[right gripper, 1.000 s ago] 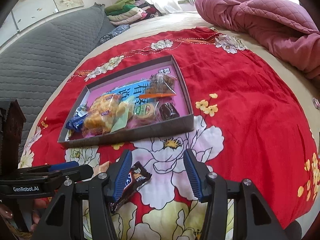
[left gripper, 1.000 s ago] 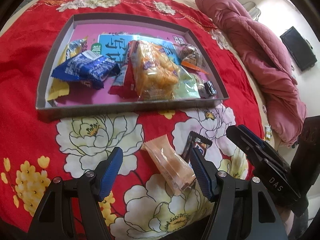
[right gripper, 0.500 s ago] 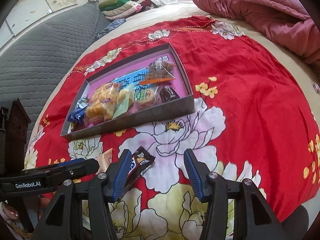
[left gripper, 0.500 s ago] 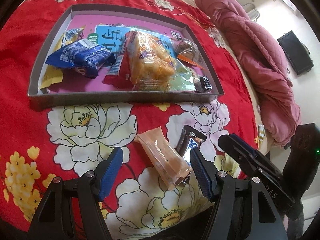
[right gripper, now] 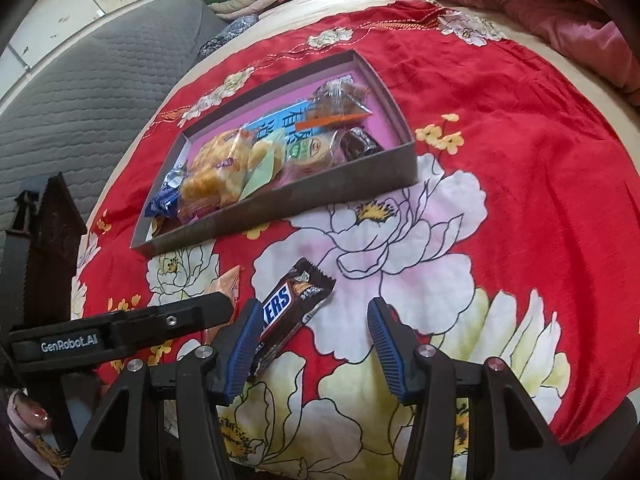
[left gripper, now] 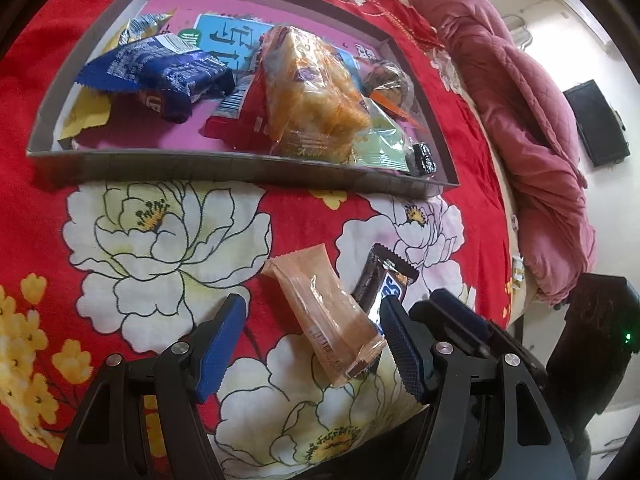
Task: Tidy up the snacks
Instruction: 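Grasp the tan wrapped pastry with the left tool while the right tool grasps the Snickers bar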
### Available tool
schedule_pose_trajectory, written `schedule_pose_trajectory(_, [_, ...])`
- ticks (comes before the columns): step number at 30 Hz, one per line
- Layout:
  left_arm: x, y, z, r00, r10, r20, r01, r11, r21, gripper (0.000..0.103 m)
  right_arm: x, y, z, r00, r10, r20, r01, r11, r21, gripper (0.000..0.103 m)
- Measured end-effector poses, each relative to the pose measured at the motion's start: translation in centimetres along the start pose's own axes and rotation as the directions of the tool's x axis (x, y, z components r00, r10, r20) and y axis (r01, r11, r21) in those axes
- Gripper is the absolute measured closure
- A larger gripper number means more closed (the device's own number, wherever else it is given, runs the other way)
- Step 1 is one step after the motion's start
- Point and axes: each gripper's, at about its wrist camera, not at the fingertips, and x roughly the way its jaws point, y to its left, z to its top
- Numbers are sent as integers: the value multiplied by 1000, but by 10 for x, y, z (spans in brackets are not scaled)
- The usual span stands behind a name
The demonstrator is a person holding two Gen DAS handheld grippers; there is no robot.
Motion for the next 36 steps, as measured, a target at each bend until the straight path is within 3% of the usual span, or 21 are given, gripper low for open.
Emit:
schedule_pose_trajectory(7, [9, -2, 6, 1000, 0, 1, 0, 1000, -24, 32, 8, 4, -3, 999, 16, -35, -16, 1000, -14, 49])
schedule_pose_trajectory(15, [16, -9, 10, 996, 85, 9, -85, 996, 32, 65, 18, 11, -3, 999, 24, -49, -26, 999, -22, 49])
schedule_pose_trajectory(20, [17, -5, 12, 996, 84, 16, -85, 995, 44, 75, 24, 17, -1, 998, 27, -53, -28, 999, -34, 49])
schedule_pose_trajectory(36, [5, 4, 8, 996, 77, 36, -80, 994, 79, 81, 37, 30, 2, 999, 8, -49, -12, 997, -76, 47])
